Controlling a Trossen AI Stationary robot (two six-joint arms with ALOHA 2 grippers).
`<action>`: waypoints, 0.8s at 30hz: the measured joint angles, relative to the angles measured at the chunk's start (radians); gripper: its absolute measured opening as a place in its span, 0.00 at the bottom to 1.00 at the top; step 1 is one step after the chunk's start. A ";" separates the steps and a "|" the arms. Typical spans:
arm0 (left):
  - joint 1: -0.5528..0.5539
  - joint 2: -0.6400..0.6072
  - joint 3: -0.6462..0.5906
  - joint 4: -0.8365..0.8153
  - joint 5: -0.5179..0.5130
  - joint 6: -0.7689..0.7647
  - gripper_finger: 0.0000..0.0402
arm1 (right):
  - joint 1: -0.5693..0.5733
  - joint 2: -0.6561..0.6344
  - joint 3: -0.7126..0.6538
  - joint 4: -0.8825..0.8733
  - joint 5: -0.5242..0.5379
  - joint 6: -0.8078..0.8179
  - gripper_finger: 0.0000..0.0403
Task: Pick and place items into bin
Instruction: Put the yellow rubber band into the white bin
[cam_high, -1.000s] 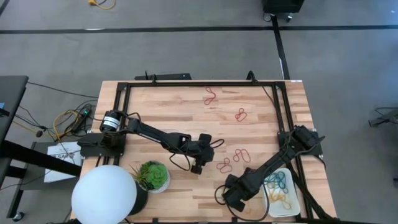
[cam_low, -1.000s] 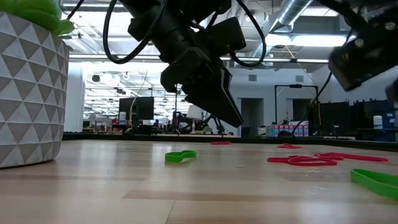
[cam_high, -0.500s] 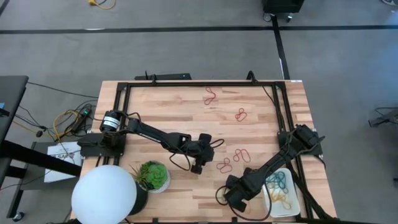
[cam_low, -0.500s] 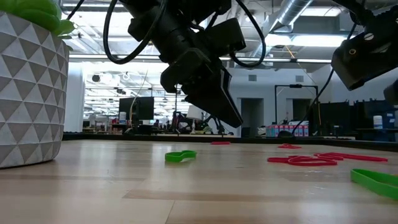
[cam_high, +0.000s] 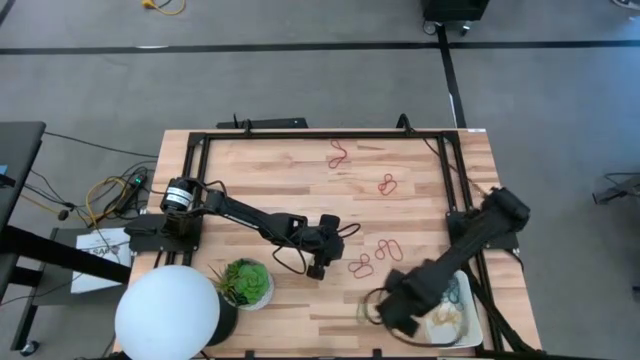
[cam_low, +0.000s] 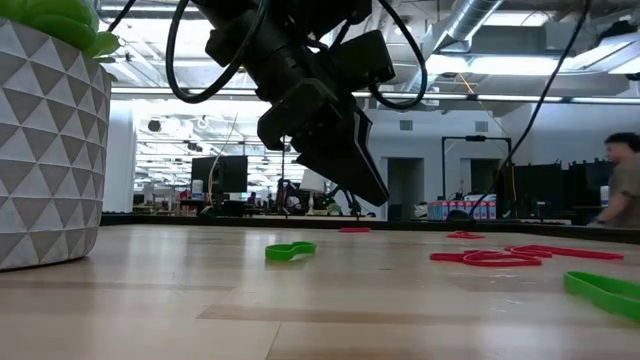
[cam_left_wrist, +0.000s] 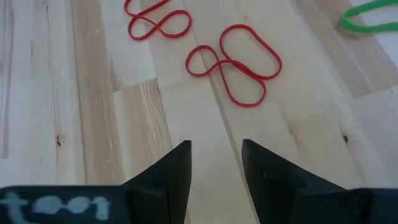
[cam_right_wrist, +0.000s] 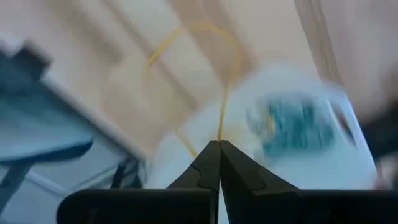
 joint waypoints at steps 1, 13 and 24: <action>0.000 0.000 0.000 0.000 0.000 0.000 0.33 | 0.017 -0.024 0.014 -0.031 -0.032 0.026 0.00; 0.000 0.000 0.000 -0.023 0.000 0.000 0.33 | 0.372 -0.236 0.056 -0.056 0.242 0.451 0.00; 0.000 0.000 0.000 -0.014 0.000 0.000 0.33 | 0.540 -0.079 0.055 -0.119 0.315 0.653 0.00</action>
